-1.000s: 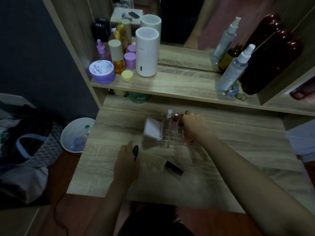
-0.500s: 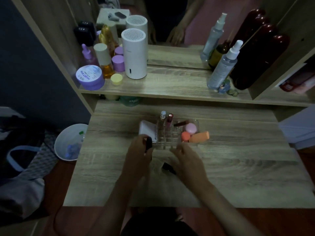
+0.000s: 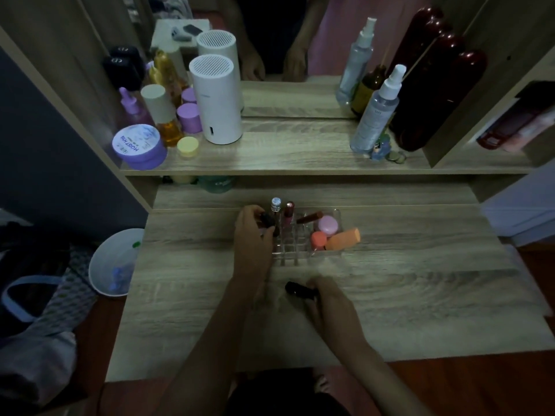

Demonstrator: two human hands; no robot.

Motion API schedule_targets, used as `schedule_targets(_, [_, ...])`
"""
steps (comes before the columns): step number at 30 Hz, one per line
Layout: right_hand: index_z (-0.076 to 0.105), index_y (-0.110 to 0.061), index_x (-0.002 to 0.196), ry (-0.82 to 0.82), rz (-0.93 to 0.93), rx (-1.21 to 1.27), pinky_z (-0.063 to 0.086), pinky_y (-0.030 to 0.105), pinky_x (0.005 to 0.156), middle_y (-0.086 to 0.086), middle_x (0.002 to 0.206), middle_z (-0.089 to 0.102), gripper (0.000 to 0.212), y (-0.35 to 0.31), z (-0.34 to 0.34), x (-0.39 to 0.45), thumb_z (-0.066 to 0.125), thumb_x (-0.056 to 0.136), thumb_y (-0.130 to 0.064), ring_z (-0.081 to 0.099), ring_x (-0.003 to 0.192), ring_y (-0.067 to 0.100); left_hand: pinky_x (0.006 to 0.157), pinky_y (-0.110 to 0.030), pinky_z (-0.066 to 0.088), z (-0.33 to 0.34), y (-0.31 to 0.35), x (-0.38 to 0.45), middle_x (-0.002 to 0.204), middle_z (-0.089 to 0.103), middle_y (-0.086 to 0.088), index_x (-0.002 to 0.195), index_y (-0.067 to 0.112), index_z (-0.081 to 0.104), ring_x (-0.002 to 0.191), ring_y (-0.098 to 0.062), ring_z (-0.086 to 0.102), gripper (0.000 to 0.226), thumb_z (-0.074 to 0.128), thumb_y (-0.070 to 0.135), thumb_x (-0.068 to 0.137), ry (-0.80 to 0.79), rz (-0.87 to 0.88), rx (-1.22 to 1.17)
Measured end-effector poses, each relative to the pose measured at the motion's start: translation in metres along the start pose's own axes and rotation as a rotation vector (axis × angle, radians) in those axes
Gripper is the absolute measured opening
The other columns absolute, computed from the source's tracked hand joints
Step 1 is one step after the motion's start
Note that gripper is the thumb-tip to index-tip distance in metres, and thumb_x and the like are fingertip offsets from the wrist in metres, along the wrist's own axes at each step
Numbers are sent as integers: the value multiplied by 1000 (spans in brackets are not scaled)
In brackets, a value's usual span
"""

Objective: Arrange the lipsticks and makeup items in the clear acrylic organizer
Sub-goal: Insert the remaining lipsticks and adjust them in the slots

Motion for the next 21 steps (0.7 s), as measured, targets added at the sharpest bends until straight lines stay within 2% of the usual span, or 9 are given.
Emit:
schedule_targets(3, [61, -7, 103, 144, -46, 88, 49, 35, 72, 11, 102, 62, 24, -19, -37, 19, 65, 80, -2, 62, 87, 26, 90, -47, 52, 7, -4, -1, 109, 60, -14, 103, 8, 55, 104, -27, 58, 29, 63, -4, 78, -27, -6, 62])
schedule_targets(5, [62, -3, 94, 212, -100, 106, 50, 36, 67, 13, 95, 62, 17, -37, -60, 34, 67, 79, 0, 61, 80, 27, 96, -40, 48, 12, -5, -3, 108, 59, -10, 101, 10, 56, 102, -24, 58, 26, 61, -3, 79, -37, 6, 120])
schedule_targets(7, [62, -2, 92, 265, -147, 126, 51, 37, 66, 13, 93, 63, 16, -52, -78, 49, 68, 77, 2, 61, 80, 25, 100, -24, 31, 13, -4, -4, 101, 64, -8, 97, 11, 57, 99, -24, 59, 22, 60, -2, 79, -25, 39, 189])
schedule_targets(10, [65, -3, 94, 316, -189, 83, 47, 33, 73, 13, 95, 65, 18, -69, -91, 69, 68, 77, 1, 61, 84, 26, 94, -15, 20, 15, -5, -3, 93, 67, -6, 90, 12, 59, 93, -26, 60, 19, 59, -2, 77, -18, 58, 238])
schedule_targets(13, [66, -2, 100, 287, -189, 15, 31, 7, 72, 14, 100, 66, 20, -75, -85, 85, 66, 80, 0, 61, 89, 24, 90, 9, 7, 18, -8, -1, 89, 68, -6, 87, 14, 60, 85, -24, 63, 23, 57, -4, 73, -38, 49, 231])
schedule_targets(14, [66, -1, 102, 272, -194, 3, 29, 2, 71, 15, 101, 66, 21, -76, -80, 89, 65, 81, 2, 61, 89, 24, 87, 13, 4, 20, -9, -1, 88, 67, -7, 86, 13, 61, 83, -23, 64, 25, 57, -6, 71, -46, 52, 228])
schedule_targets(17, [65, 1, 104, 209, -218, -29, 32, 10, 68, 18, 104, 65, 23, -78, -64, 98, 60, 82, 4, 63, 88, 30, 82, 6, 14, 22, -10, 1, 90, 67, -8, 89, 12, 61, 83, -23, 63, 26, 59, -6, 71, -71, 59, 241])
schedule_targets(19, [65, 1, 103, 165, -223, -60, 49, 30, 75, 18, 105, 64, 21, -76, -54, 103, 58, 84, 4, 63, 89, 32, 84, -4, 20, 20, -7, 2, 93, 66, -6, 92, 13, 61, 86, -23, 61, 25, 62, -2, 72, -73, 76, 256])
schedule_targets(21, [65, 0, 103, 130, -216, -89, 53, 44, 79, 18, 107, 64, 21, -74, -46, 105, 56, 85, 5, 63, 91, 32, 91, -24, 34, 15, 2, 3, 93, 64, -8, 92, 11, 60, 86, -25, 58, 24, 63, -1, 71, -58, 120, 248])
Point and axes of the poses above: each hand's wrist, its own x-axis towards the middle knuckle, its own z-axis out of the palm, y = z × x, the point moved 10 cm from there along x, towards the middle knuckle
